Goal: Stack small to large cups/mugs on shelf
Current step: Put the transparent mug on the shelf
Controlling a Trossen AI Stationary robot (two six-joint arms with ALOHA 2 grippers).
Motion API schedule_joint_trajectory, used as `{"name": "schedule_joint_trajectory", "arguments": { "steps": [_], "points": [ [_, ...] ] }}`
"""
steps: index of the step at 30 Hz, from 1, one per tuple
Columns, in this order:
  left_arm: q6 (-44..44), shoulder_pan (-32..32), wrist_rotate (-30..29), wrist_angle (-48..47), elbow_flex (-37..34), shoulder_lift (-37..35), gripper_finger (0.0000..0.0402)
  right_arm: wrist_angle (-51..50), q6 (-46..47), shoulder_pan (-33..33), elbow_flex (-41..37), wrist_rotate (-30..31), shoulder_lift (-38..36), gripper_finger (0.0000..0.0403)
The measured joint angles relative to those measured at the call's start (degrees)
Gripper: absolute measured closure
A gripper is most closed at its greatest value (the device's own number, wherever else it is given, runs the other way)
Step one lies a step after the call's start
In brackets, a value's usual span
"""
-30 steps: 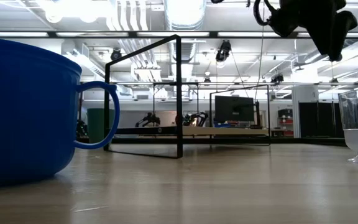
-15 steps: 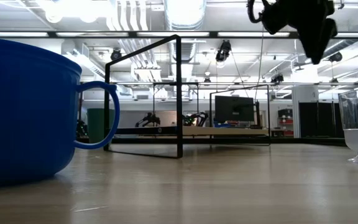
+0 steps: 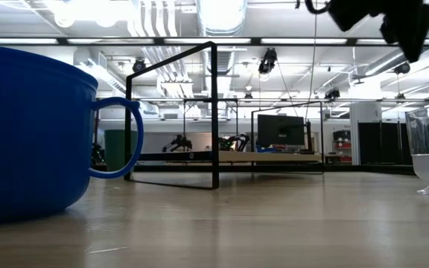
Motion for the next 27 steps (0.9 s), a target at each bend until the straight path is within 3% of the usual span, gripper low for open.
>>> {"name": "schedule_joint_trajectory", "arguments": {
  "steps": [4, 10, 15, 19, 27],
  "points": [
    [0.0, 0.0, 0.0, 0.0, 0.0, 0.0, 0.0354, 0.1, 4.0, 3.3, -0.2, 0.9, 0.1, 0.0211],
    [0.0, 0.0, 0.0, 0.0, -0.3, 0.0, 0.0354, 0.1, 11.7, 5.9, -3.4, 7.2, 0.1, 0.0211],
    [0.0, 0.0, 0.0, 0.0, -0.7, 0.0, 0.0354, 2.3, 14.6, 6.3, -8.0, 5.3, 0.1, 0.0211],
    [0.0, 0.0, 0.0, 0.0, -0.9, 0.0, 0.0354, 9.7, 14.7, 6.8, -11.8, 1.7, 0.1, 0.0211],
    [0.0, 0.0, 0.0, 0.0, -0.9, 0.0, 0.0354, 15.1, 18.2, 8.0, -17.5, 1.3, 0.1, 0.0211]
  ]
}}
